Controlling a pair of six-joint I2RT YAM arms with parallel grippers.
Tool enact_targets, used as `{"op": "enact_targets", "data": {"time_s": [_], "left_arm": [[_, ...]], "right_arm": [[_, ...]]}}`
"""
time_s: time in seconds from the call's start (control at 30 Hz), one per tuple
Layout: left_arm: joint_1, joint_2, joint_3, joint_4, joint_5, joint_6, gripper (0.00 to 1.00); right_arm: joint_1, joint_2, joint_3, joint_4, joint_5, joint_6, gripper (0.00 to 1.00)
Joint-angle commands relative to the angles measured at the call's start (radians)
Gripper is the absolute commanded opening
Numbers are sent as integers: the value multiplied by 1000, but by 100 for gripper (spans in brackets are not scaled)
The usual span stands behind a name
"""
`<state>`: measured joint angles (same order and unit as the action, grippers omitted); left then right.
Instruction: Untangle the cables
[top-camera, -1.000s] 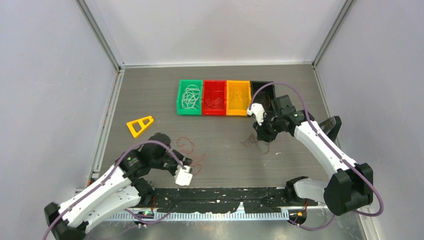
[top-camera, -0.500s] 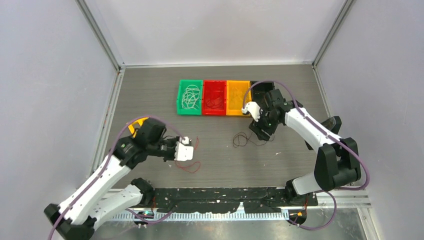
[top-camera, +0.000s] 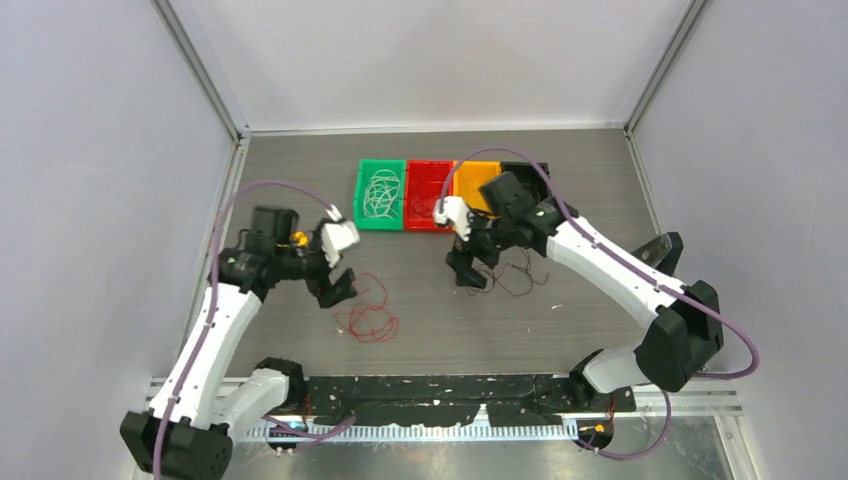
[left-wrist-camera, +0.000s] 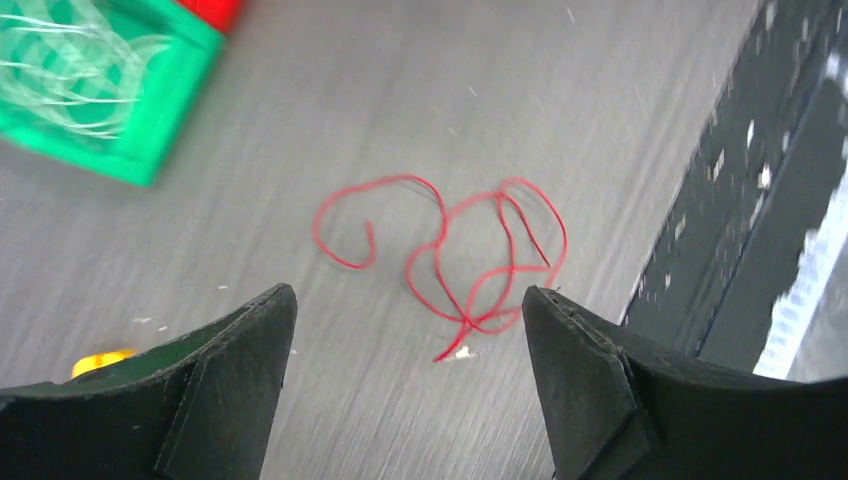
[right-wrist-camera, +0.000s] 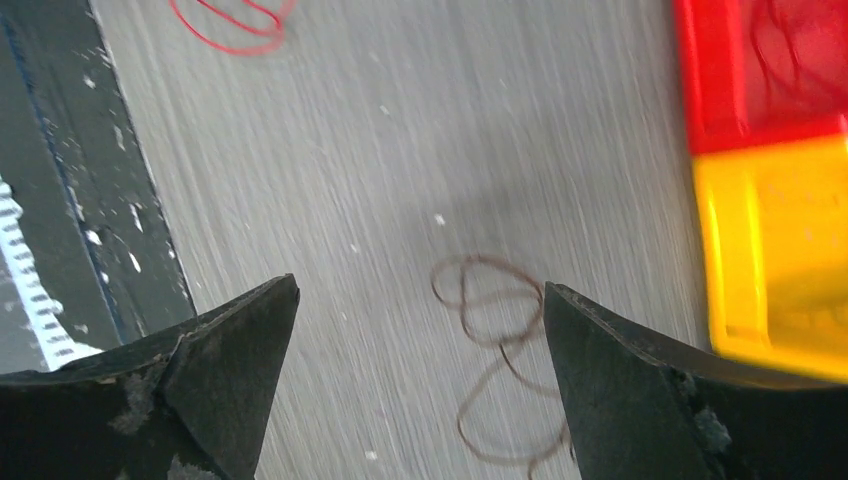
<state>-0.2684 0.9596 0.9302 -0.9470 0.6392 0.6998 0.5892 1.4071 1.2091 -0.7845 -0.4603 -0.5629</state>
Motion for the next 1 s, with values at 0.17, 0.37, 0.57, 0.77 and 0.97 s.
{"op": "enact_targets", "data": {"time_s": [0.17, 0.37, 0.57, 0.77, 0.97], "left_arm": [[466, -70, 104, 130, 260, -447, 88], [529, -115, 97, 152, 230, -504, 91], [560, -146, 92, 163, 212, -539, 92], [584, -146, 113, 186, 199, -553, 92], [616, -89, 144, 229, 202, -598, 92]], "right_arm": [[329, 257, 180, 294, 34, 181, 96], [489, 425, 322, 277, 96, 166, 95], [553, 635, 470, 208, 213, 165, 95], [563, 700, 451, 230, 236, 156, 95], [564, 734, 374, 274, 273, 127, 95]]}}
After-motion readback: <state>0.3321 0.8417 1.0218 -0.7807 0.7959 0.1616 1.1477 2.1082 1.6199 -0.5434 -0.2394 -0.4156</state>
